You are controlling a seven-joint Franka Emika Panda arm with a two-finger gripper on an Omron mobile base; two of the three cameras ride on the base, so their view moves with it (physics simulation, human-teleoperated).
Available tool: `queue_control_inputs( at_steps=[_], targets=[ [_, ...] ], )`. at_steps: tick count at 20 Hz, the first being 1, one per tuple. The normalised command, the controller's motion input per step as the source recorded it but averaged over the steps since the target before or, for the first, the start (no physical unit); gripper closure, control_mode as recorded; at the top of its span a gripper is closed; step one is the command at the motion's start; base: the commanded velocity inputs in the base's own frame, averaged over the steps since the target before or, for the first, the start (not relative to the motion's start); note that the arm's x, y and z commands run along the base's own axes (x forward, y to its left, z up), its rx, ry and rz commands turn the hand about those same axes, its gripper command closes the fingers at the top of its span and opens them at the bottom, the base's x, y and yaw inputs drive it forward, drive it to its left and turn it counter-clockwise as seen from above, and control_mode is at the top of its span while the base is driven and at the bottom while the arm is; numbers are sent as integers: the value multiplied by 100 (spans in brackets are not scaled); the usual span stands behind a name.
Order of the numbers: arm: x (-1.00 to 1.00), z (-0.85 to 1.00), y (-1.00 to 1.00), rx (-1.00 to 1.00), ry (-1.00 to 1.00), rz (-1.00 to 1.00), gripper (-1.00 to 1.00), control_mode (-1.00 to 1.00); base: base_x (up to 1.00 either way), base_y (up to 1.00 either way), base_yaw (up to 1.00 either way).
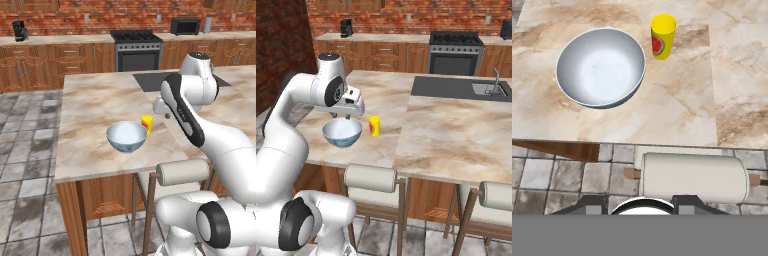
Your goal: Place the cup inside the bowl on the dining table and move the bowl to any counter.
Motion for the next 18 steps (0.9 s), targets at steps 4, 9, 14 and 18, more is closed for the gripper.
queue_control_inputs(
  at_steps=[4, 9, 14, 18],
  targets=[
    [0, 0, 0, 0, 0, 0, -100, -100, 0, 0, 0],
    [0, 0, 0, 0, 0, 0, -100, -100, 0, 0, 0],
    [0, 0, 0, 0, 0, 0, -100, -100, 0, 0, 0],
    [7, 0, -20, 0, 1, 0, -100, -100, 0, 0, 0]
  ],
)
